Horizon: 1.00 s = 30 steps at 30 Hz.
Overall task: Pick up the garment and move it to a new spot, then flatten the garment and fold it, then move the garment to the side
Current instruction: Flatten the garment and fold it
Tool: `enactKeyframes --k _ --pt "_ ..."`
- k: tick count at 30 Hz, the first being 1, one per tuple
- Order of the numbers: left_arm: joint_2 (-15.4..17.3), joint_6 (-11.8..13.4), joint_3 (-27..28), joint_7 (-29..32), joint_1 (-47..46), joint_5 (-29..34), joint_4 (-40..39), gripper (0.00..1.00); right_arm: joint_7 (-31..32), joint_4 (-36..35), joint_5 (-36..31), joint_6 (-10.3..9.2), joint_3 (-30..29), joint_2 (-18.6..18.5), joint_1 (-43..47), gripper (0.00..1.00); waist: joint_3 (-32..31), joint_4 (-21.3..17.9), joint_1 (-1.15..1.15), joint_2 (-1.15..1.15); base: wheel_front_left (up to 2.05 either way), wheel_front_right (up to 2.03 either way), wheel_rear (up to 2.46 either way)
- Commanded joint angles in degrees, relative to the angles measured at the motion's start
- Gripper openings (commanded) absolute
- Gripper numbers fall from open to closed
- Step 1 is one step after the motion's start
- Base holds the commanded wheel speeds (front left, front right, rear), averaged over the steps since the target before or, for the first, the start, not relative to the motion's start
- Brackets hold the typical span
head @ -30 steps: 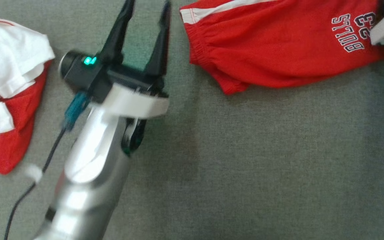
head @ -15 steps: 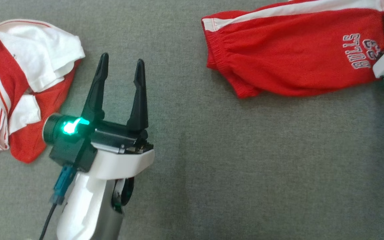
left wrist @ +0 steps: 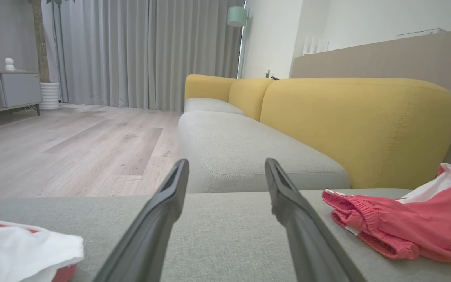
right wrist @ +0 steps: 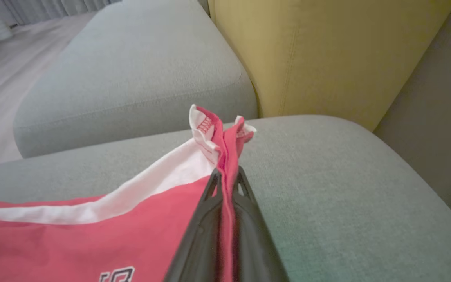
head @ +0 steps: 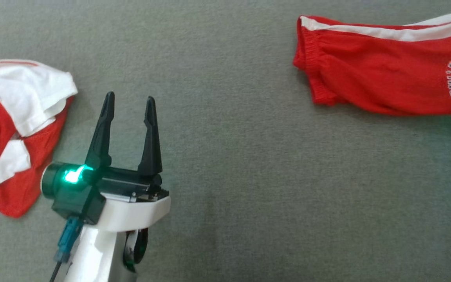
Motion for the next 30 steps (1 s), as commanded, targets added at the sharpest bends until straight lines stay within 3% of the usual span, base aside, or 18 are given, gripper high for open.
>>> enactKeyframes --k 1,13,18,24,25,26,30 --pt "0.48 -0.40 1.99 -0.28 0.08 0.50 -2.09 1.00 -0.28 -2.61 0.78 -0.05 0.45 -0.82 -0.02 0.00 -0.82 -0.74 0.00 0.00 0.00 0.00 0.00" --pt "0.48 -0.66 0.81 -0.28 1.83 -0.01 -0.26 1.00 4.27 -21.21 6.82 -0.05 1.71 6.87 3.01 0.00 -4.53 -0.98 0.00 0.00 0.00 0.00 0.00" --pt "0.48 -0.43 -0.18 -0.28 2.39 -1.08 0.28 1.00 5.98 -24.19 6.28 -0.05 2.55 14.92 5.23 0.00 -5.59 0.20 0.00 0.00 0.00 0.00 0.00" --pt "0.48 -0.01 -1.56 -0.28 2.14 -2.27 0.76 1.00 2.50 -18.62 1.95 -0.05 0.91 27.75 5.42 0.00 -5.78 2.20 0.00 0.00 0.00 0.00 0.00" --pt "0.48 0.01 -1.94 -0.28 2.09 -2.50 0.95 1.00 1.38 -17.08 1.36 -0.05 0.18 29.07 5.21 0.34 -5.83 2.69 0.00 0.00 0.00 0.00 0.00" --pt "0.48 0.07 -2.27 -0.28 2.04 -2.68 1.09 1.00 0.39 -15.66 0.70 -0.05 -0.22 29.97 4.93 1.00 -5.88 3.06 0.00 0.00 0.00 0.00 0.00" --pt "0.48 0.52 -2.96 -0.28 2.11 -3.63 1.32 1.00 -1.59 -13.48 0.91 -0.05 0.54 31.23 4.36 1.00 -6.19 4.12 0.00 0.00 0.00 0.00 0.00"
